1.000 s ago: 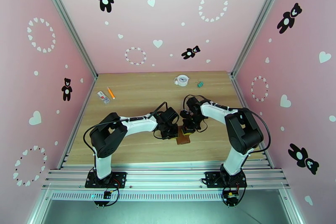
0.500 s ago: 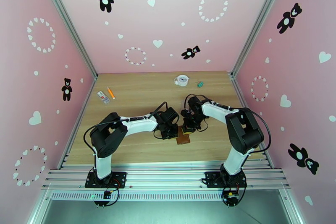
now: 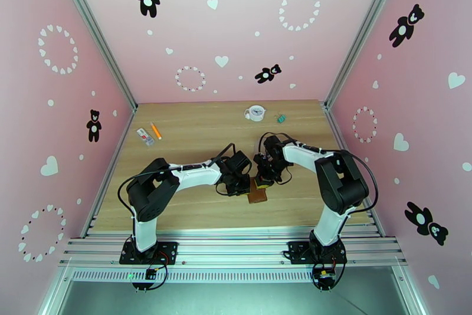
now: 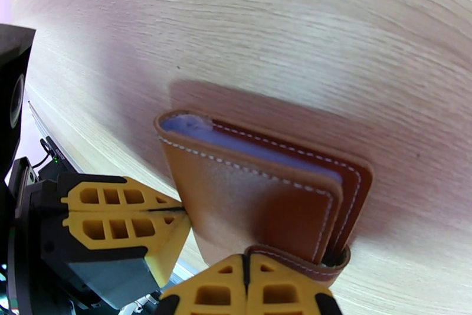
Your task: Put the credit cards into the card holder
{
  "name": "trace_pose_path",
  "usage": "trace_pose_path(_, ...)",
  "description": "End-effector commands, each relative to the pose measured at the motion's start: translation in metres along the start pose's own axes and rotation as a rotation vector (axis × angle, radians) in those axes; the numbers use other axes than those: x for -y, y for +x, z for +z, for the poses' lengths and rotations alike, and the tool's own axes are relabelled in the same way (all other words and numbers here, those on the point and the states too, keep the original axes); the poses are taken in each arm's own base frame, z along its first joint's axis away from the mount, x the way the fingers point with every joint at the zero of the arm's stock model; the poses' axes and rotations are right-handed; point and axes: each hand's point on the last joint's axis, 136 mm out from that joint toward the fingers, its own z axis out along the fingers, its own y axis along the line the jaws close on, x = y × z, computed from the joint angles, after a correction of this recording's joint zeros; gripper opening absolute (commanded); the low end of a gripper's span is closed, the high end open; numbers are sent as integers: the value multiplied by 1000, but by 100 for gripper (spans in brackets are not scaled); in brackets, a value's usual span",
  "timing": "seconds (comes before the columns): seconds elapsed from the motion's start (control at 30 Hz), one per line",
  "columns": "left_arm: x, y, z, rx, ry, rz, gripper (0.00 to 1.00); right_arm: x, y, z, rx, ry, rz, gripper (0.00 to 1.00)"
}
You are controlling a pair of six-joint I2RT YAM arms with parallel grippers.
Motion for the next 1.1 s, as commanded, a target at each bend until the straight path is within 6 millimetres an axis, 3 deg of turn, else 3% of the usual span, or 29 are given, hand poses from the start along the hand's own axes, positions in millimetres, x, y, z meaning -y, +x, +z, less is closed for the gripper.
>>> trace_pose_path(0.0,-2,0,12,-5,-9,4,5,6,5,13,-44,22,21,0)
trace_pose_path(0.23,-2,-1,13,-6,-9,6,5,10,8,18,-62,56,19,0)
trace_pose_path(0.67,-1,-1,13,-6,-10,7,5,47,27,41,-129,264,42,0)
trace_pose_path(0.8,-1,-2,11,3,-12,11,5,44,27,41,-117,260,40,0)
trace_pose_path(0.87,1,-6,-1,36,-25,31,5,33,18,29,-59,240,17,0)
trace_pose_path(0.9,3,-9,-9,58,-30,44,5,26,13,20,-24,235,2,5)
trace_pose_path(1.0,12,-18,-46,154,-55,101,9,1,-4,-18,105,229,-49,34)
trace_pose_path(1.07,17,-25,-82,250,-68,142,21,-15,-13,-51,200,247,-83,44)
